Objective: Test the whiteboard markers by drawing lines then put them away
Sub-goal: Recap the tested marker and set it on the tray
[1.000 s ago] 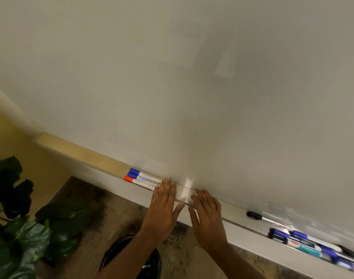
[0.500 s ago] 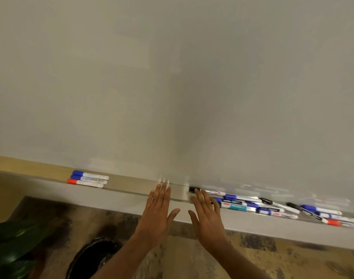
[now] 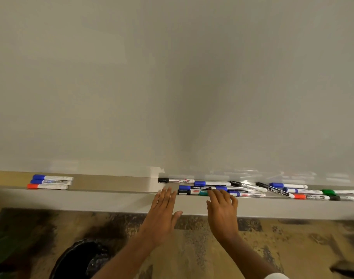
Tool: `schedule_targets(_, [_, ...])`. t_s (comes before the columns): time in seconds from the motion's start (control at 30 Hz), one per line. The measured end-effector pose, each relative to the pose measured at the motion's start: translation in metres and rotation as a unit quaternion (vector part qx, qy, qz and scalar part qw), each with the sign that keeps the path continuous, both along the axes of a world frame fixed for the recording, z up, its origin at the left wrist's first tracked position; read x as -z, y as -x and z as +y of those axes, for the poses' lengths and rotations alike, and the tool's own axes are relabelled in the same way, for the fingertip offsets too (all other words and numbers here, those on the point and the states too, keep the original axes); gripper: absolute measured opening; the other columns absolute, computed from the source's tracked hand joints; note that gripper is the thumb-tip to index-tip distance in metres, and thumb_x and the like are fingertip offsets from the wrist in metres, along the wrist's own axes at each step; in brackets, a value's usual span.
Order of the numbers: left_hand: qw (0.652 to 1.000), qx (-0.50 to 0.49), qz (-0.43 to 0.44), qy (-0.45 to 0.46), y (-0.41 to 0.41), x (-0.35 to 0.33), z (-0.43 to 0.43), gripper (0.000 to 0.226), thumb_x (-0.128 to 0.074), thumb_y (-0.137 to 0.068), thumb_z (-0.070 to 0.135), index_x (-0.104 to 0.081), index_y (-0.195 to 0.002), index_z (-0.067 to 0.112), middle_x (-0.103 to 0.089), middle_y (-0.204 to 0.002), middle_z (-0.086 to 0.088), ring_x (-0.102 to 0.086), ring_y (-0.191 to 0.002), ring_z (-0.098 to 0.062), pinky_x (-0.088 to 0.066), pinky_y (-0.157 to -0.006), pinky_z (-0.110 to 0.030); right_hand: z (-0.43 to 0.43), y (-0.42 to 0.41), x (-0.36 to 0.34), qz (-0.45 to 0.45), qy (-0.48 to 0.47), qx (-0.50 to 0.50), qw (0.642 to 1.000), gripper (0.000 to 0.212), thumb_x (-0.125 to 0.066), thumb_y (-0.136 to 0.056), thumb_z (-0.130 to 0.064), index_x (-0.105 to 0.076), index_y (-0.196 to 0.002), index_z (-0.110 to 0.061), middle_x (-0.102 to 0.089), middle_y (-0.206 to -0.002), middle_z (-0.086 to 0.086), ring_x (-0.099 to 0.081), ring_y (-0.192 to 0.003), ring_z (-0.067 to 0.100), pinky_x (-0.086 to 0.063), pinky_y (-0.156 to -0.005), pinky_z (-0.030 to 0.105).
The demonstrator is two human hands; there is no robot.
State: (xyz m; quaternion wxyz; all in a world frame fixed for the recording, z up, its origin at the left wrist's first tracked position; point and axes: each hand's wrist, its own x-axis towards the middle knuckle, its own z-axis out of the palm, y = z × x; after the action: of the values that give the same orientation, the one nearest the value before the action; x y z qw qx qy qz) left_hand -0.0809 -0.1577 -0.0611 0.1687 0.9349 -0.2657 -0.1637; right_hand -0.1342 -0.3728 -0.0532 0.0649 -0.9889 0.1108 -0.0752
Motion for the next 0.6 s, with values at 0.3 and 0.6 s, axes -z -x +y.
schedule_targets(0.3, [0.998,-0.022,0.045,-0.025,0.001,0.008,-0.025,0.093,0.021,-0.076,0.076,0.023,-0.154,0.025,0.028,-0.163,0.005,0.024,-0.153,-0.014,0.017,-0.122,-0.03,-0.016,-0.009,0.006,0.029,-0.009,-0.016,0.999,0.06,-0.092,-0.065,-0.017,-0.066,-0.119,-0.013,-0.07,-0.115,0.011,-0.067,-0.106,0.031,-0.055,-0.089,0.048])
schedule_targets(0.6, [0.995,-0.081,0.05,-0.015,0.0,0.001,-0.031,0.072,-0.006,-0.099,0.059,0.01,-0.161,0.026,0.012,-0.171,0.005,0.021,-0.15,-0.007,0.015,-0.121,-0.028,-0.011,-0.015,0.014,0.006,-0.023,-0.037,0.999,0.057,-0.092,-0.064,-0.019,-0.069,-0.116,-0.015,-0.07,-0.113,0.01,-0.068,-0.101,0.03,-0.057,-0.086,0.045])
